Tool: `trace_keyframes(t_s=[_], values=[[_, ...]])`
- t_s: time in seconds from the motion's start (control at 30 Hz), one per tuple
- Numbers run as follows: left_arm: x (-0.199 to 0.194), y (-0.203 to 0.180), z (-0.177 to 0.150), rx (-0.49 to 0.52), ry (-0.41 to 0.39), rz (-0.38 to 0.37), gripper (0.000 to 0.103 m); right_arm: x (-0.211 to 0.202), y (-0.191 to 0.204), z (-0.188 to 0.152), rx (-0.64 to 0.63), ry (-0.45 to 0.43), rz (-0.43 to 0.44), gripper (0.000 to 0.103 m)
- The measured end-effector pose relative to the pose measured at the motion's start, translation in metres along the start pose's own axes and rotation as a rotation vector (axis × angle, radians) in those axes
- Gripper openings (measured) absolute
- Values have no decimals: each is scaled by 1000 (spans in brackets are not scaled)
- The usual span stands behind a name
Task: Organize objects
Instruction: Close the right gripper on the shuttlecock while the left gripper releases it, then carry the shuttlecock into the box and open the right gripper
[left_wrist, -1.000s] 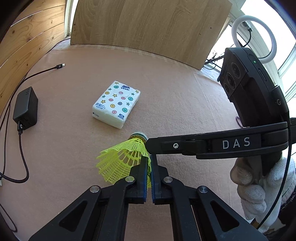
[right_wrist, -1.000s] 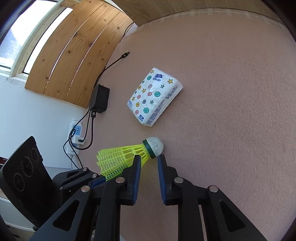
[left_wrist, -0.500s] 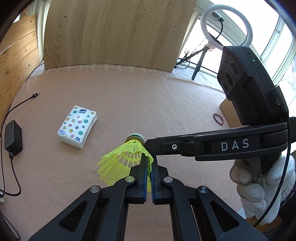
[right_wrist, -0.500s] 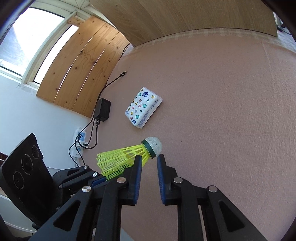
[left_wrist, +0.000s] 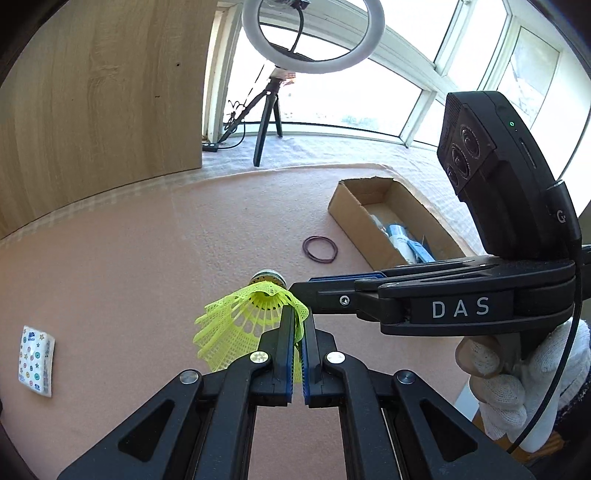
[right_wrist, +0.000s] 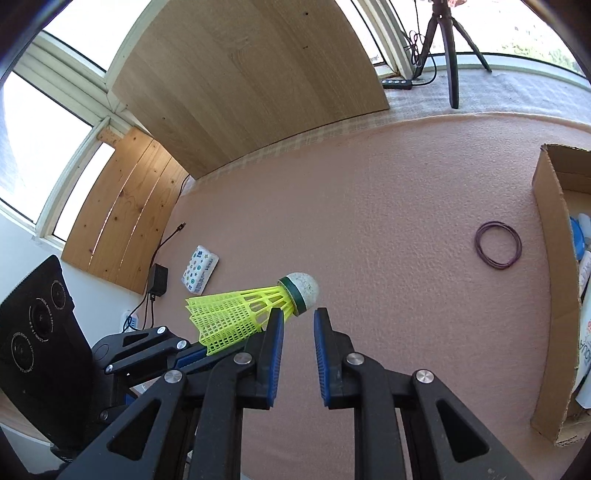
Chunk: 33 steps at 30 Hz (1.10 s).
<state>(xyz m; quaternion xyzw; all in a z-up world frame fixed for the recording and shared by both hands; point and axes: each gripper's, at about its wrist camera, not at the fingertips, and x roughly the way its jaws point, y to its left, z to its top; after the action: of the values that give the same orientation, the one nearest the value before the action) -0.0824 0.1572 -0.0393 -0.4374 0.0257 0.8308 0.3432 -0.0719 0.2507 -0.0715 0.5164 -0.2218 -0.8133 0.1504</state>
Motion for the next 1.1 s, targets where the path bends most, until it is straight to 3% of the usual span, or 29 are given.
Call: trace_keyframes(t_s=[0.5, 0.9, 0.97, 1.0, 1.03, 1.1], values=[[89, -155, 50, 213, 60, -214, 2, -123, -133, -30, 223, -179, -149, 16], [133, -218, 66, 280, 119, -281, 3, -166, -195, -48, 315, -232, -204, 16], [140, -221, 67, 281, 140, -285, 19, -169, -201, -49, 318, -239, -228, 16], [143, -221, 67, 280, 148, -281, 55, -170, -203, -49, 320, -242, -251, 27], [145, -220, 67, 277, 145, -270, 86, -172, -206, -49, 325, -249, -272, 49], [144, -219, 66, 281, 121, -263, 90, -178, -212, -51, 339, -275, -299, 68]])
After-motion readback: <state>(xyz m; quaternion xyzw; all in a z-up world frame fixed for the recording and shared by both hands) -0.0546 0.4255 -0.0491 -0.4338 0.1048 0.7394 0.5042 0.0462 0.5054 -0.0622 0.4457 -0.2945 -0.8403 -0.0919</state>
